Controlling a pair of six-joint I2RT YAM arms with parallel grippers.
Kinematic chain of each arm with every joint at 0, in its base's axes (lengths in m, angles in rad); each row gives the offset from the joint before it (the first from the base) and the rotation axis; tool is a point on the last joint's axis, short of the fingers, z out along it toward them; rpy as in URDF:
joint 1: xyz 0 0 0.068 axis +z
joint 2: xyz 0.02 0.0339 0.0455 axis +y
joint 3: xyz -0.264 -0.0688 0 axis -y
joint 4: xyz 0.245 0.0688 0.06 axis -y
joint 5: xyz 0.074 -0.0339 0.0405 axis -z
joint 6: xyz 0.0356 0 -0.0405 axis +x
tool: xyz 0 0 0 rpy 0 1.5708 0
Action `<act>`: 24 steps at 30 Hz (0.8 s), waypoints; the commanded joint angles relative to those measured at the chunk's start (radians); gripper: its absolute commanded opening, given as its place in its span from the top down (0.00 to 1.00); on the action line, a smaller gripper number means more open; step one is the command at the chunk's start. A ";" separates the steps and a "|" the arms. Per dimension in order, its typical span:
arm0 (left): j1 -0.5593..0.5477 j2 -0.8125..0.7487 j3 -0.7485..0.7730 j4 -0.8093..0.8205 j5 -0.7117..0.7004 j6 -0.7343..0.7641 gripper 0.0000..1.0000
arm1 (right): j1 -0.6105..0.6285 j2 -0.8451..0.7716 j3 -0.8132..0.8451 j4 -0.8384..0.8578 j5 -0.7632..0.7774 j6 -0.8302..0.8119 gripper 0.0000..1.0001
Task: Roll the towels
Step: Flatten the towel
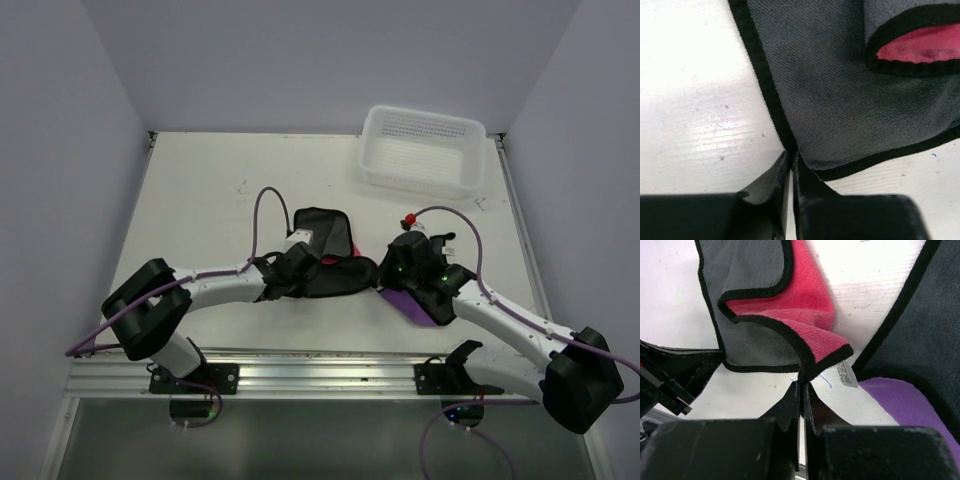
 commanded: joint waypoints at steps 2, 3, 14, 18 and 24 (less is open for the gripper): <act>-0.010 -0.013 -0.026 -0.071 -0.062 -0.034 0.99 | -0.003 -0.035 -0.018 0.028 0.011 -0.002 1.00; -0.010 -0.020 -0.030 -0.068 -0.066 -0.037 1.00 | -0.003 -0.035 -0.018 0.028 0.008 -0.001 1.00; -0.012 -0.218 -0.072 -0.048 -0.137 -0.042 1.00 | -0.003 -0.027 0.018 0.093 -0.082 0.005 1.00; -0.009 -0.348 -0.044 -0.101 -0.213 -0.042 1.00 | -0.001 -0.021 0.057 0.104 -0.153 0.031 1.00; 0.007 -0.490 0.048 -0.184 -0.308 -0.019 1.00 | 0.001 0.019 0.161 0.066 -0.128 0.099 1.00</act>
